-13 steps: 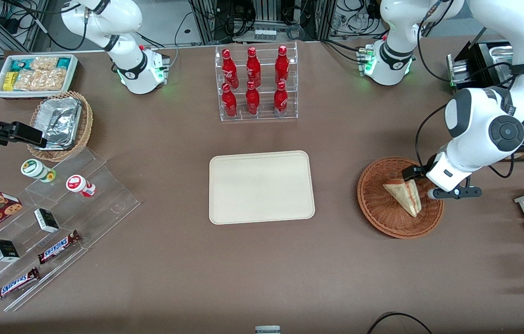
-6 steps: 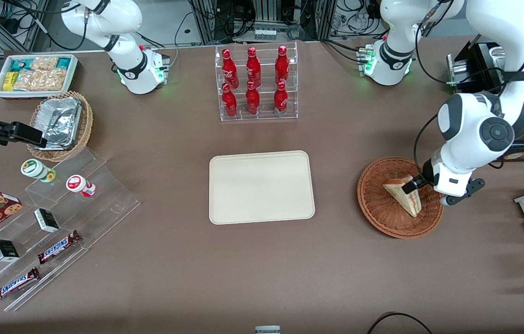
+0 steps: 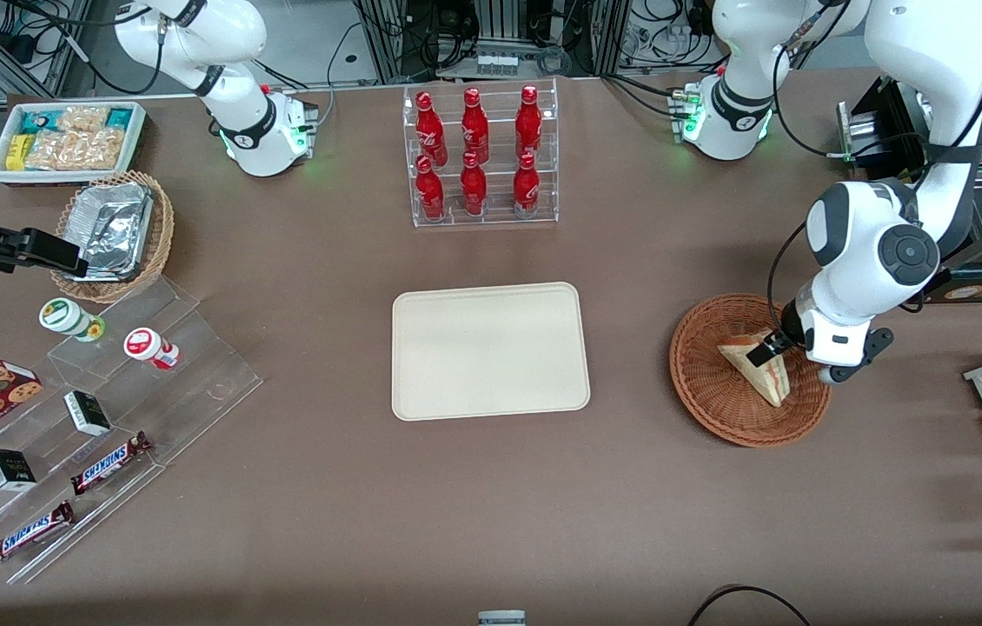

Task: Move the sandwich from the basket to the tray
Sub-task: 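Lower the open left gripper and close it on the sandwich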

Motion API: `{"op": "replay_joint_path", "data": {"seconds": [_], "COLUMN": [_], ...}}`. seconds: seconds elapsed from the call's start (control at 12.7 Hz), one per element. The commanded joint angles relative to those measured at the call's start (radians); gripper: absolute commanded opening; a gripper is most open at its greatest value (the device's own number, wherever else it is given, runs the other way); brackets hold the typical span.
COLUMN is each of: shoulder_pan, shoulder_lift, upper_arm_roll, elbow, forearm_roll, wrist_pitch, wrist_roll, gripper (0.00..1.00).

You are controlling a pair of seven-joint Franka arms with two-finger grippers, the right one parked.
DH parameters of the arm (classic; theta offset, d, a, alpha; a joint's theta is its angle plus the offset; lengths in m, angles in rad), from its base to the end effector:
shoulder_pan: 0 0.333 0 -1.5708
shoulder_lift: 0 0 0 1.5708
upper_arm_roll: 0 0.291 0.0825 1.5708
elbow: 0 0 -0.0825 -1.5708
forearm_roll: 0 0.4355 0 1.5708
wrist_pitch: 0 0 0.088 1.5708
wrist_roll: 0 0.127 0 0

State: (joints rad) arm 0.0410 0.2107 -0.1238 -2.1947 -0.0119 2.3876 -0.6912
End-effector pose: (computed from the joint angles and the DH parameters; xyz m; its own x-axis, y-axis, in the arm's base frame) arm 0.5789 -0.0500 0.2054 0.8138 0.5802 -0.0343 0.5809 -0.8138 0.0155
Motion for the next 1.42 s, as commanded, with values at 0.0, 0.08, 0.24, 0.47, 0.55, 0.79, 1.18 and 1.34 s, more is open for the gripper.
{"op": "replay_joint_path", "data": {"seconds": [0.0, 0.08, 0.24, 0.47, 0.55, 0.79, 1.18, 1.34], "shoulder_pan": [-0.004, -0.004, -0.004, -0.004, -0.004, -0.006, -0.009, -0.021], "shoulder_lift": [0.022, 0.025, 0.041, 0.068, 0.076, 0.079, 0.021, 0.010], "upper_arm_roll": [0.003, 0.003, 0.001, 0.001, 0.001, 0.001, -0.004, -0.026], "elbow": [-0.003, -0.003, -0.002, -0.002, -0.002, -0.002, 0.030, 0.079], "forearm_roll": [-0.003, -0.003, -0.003, -0.003, -0.003, -0.002, 0.018, 0.032], "wrist_pitch": [0.018, 0.019, 0.021, 0.038, 0.042, 0.041, -0.075, -0.163], "wrist_roll": [-0.031, -0.037, -0.051, -0.065, -0.068, -0.108, -0.073, -0.057], "gripper": [1.00, 1.00, 1.00, 0.98, 0.90, 0.11, 0.00, 0.00]}}
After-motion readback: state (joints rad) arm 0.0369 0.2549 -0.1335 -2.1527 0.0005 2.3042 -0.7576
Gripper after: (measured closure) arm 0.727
